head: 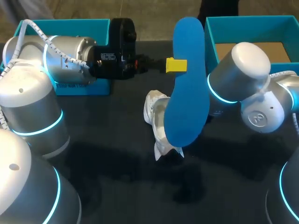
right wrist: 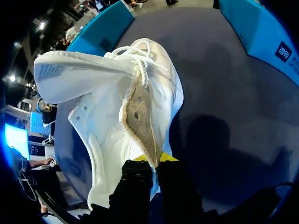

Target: Take the shoe out of the shoebox, open the shoe tongue, remove and reinsert the insole, then place the shoe into the shoebox

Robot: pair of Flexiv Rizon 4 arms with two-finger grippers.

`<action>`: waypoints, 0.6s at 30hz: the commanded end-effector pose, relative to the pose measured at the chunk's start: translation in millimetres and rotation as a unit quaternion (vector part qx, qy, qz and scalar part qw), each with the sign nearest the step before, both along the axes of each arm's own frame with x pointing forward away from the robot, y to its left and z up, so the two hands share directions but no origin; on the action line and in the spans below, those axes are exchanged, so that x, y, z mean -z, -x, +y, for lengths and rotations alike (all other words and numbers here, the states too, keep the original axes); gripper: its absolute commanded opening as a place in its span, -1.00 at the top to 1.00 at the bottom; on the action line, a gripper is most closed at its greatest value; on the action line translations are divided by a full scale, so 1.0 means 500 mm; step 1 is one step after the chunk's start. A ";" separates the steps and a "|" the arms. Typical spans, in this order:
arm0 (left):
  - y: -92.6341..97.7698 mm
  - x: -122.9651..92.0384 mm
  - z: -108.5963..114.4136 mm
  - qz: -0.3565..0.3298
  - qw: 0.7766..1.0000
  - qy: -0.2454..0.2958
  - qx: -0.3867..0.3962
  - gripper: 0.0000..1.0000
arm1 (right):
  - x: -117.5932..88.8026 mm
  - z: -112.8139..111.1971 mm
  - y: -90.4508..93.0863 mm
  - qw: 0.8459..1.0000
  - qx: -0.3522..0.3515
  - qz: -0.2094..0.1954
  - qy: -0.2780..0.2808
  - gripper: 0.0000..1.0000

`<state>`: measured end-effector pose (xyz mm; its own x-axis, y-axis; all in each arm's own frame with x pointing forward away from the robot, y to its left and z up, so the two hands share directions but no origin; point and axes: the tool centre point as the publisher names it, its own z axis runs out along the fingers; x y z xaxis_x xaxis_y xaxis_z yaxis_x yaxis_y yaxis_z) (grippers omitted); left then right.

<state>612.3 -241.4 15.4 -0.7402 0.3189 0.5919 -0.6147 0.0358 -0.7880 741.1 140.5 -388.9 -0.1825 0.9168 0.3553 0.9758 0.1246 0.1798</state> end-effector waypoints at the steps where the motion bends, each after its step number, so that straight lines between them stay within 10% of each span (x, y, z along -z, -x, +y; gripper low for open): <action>1: 0.001 0.002 -0.001 0.000 1.000 0.001 -0.001 1.00 | 0.001 0.006 0.008 1.000 -0.003 0.002 -0.005 1.00; 12: 0.001 0.002 -0.001 0.000 1.000 0.001 -0.001 1.00 | 0.006 0.011 0.029 1.000 0.004 0.009 -0.019 1.00; 13: 0.001 0.002 -0.001 0.000 1.000 0.001 -0.001 1.00 | 0.006 0.010 0.029 1.000 0.009 0.010 -0.024 0.22; 14: 0.001 0.002 -0.001 0.000 1.000 0.001 -0.001 1.00 | 0.002 0.008 0.028 1.000 0.013 0.009 -0.026 -1.00; 18: 0.001 0.002 -0.001 0.000 1.000 0.001 -0.001 1.00 | -0.032 0.009 0.028 0.998 0.021 0.006 -0.062 -1.00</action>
<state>612.3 -241.4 15.4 -0.7402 0.3189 0.5919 -0.6147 0.0358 -0.7880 733.7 153.5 -378.1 -0.1324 0.8898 0.4368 0.9825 0.0597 0.1762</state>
